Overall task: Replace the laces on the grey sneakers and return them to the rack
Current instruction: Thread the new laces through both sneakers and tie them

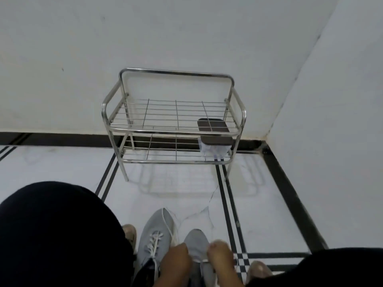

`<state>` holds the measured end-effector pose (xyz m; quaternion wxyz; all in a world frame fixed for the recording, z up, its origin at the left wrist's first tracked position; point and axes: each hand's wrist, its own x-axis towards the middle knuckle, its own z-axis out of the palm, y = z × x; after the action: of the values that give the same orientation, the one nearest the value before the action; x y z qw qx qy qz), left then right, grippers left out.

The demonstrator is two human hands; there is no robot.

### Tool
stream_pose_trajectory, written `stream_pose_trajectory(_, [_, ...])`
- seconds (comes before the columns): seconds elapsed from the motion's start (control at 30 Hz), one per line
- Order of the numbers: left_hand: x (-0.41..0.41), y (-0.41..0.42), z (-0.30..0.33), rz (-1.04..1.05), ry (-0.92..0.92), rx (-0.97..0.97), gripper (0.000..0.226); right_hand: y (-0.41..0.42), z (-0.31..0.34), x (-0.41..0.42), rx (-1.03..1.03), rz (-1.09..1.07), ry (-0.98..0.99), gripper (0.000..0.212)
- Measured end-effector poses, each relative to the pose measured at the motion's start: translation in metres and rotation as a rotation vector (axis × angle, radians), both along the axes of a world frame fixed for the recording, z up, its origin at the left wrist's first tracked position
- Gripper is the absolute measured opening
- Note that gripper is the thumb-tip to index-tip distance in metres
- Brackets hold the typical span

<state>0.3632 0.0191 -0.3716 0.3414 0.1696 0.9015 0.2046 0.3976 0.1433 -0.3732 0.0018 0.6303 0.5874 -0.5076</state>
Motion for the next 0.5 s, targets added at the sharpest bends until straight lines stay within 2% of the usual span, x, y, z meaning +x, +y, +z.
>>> stream_pose_trajectory(0.07, [-0.009,0.001,-0.002,0.019,0.002,-0.041,0.027,0.012,-0.003,0.002,0.068,0.183,-0.08,0.024])
stream_pose_trajectory(0.13, [-0.007,-0.001,-0.015,0.018,-0.052,-0.088,0.038,0.011,-0.007,0.002,0.162,0.348,-0.12,0.025])
stream_pose_trajectory(0.2, [0.0,0.0,-0.02,0.026,-0.117,-0.119,0.046,0.003,-0.011,0.004,0.17,0.408,-0.168,0.027])
stream_pose_trajectory(0.33, [0.008,0.004,-0.033,0.032,-0.11,-0.119,0.074,-0.006,-0.028,0.017,0.102,0.449,-0.269,0.025])
stream_pose_trajectory(0.5, [0.003,0.005,-0.037,0.029,-0.093,-0.205,0.054,-0.013,-0.033,0.021,0.129,0.59,-0.318,0.028])
